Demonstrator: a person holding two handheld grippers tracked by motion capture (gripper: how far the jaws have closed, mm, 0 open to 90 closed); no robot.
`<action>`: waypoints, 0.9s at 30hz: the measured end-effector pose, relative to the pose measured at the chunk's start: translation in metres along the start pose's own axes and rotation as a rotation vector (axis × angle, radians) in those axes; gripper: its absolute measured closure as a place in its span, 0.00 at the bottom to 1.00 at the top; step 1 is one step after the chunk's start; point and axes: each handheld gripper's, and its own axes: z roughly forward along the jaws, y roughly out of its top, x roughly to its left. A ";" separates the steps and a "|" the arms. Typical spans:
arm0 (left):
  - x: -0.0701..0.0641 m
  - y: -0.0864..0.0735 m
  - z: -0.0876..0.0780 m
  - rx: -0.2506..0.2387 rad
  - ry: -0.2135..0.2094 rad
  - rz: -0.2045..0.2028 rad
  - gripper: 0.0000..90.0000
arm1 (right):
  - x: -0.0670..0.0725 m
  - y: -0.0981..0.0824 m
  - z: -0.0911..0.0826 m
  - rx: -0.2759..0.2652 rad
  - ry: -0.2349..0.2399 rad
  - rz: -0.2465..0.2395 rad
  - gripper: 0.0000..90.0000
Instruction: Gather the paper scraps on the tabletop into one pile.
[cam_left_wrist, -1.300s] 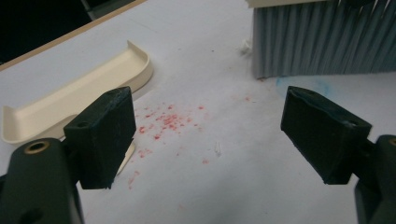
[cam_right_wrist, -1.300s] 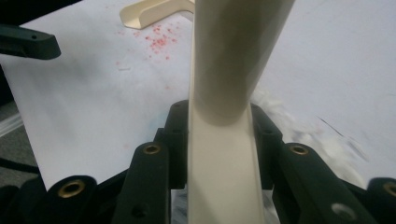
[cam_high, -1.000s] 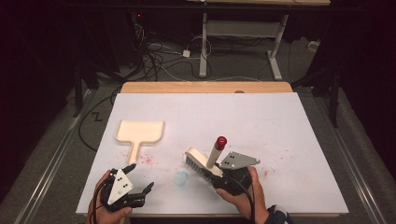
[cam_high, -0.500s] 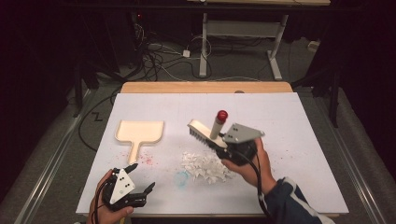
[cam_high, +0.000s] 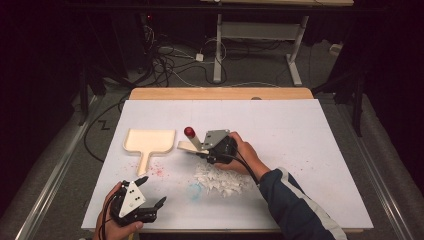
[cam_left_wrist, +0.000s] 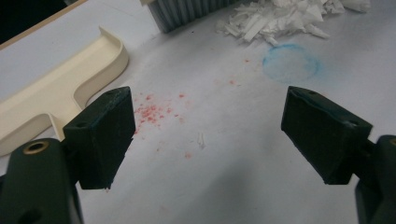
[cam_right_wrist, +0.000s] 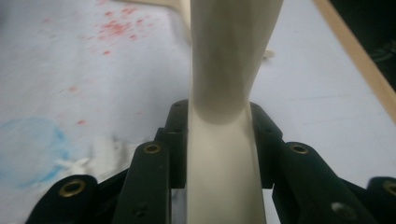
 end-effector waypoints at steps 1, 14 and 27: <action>0.000 0.000 0.000 0.002 0.000 -0.001 0.19 | 0.002 0.000 0.000 -0.002 0.031 -0.022 0.75; -0.005 -0.002 0.005 0.050 -0.029 0.013 0.19 | 0.005 -0.036 -0.054 -0.070 0.210 -0.149 0.75; -0.007 0.000 0.006 0.053 -0.026 0.024 0.19 | 0.003 -0.045 -0.107 -0.117 -0.061 0.045 0.75</action>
